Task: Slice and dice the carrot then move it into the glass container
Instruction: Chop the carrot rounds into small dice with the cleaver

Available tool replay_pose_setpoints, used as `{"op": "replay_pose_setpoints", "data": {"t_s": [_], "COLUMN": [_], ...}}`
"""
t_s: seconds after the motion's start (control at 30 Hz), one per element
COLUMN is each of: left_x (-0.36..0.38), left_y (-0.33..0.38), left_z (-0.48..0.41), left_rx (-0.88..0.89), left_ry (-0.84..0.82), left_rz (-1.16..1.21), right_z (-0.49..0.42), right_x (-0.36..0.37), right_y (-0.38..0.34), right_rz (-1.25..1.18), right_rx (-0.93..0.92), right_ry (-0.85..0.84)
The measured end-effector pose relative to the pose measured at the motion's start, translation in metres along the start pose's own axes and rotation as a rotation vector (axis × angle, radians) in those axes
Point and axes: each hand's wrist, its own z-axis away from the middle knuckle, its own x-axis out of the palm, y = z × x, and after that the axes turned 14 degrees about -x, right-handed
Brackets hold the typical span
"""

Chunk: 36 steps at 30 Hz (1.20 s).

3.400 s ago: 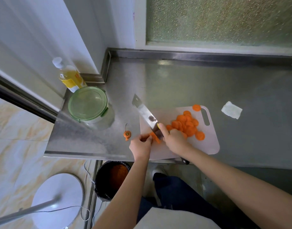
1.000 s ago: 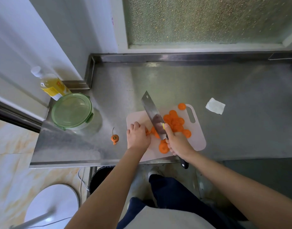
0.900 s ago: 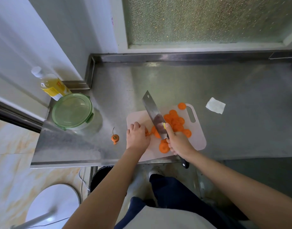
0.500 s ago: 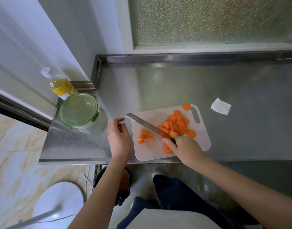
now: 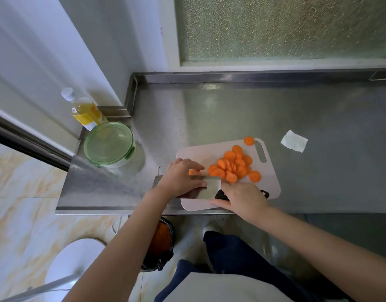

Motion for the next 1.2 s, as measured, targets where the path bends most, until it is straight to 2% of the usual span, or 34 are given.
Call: {"op": "replay_pose_setpoints", "data": {"t_s": [0.1, 0.3, 0.37, 0.47, 0.57, 0.63, 0.73, 0.8, 0.93, 1.1, 1.2], "left_x": [-0.003, 0.005, 0.005, 0.002, -0.011, -0.018, -0.017, -0.009, 0.024, 0.045, 0.050], "left_y": [0.002, -0.005, -0.006, -0.005, 0.000, 0.003, 0.003, -0.005, -0.025, -0.020, -0.013], "left_z": [-0.003, -0.013, -0.014, -0.014, -0.002, 0.011, 0.021, 0.021, 0.014, 0.006, -0.005], "left_rx": [-0.039, -0.135, -0.153, -0.149, -0.029, 0.044, 0.081, 0.070, 0.043, -0.068, -0.149], "left_ry": [-0.102, -0.219, -0.180, 0.081, 0.488, 0.740, 0.913, 0.901, 0.660, 0.490, 0.281], "left_rz": [0.074, 0.007, 0.019, 0.169, 0.397, 0.456, 0.480, 0.470, 0.369, 0.329, 0.254], "right_z": [-0.001, 0.003, 0.003, 0.004, 0.002, 0.001, -0.004, -0.009, -0.019, -0.022, -0.027], "right_x": [-0.001, -0.002, -0.002, -0.003, -0.006, -0.008, -0.015, -0.017, -0.017, -0.017, -0.019], "right_y": [-0.001, -0.002, -0.002, -0.001, -0.001, -0.001, -0.002, -0.005, -0.009, -0.009, -0.008], "right_rz": [-0.027, -0.032, -0.009, -0.018, -0.135, -0.318, -0.691, -0.924, -1.312, -1.373, -1.349], "right_rx": [-0.040, -0.145, -0.174, -0.118, -0.006, 0.144, 0.429, 0.596, 0.958, 1.003, 0.992], "right_ry": [0.040, 0.016, 0.014, -0.037, -0.072, -0.168, -0.254, -0.235, -0.191, -0.185, -0.193]}}
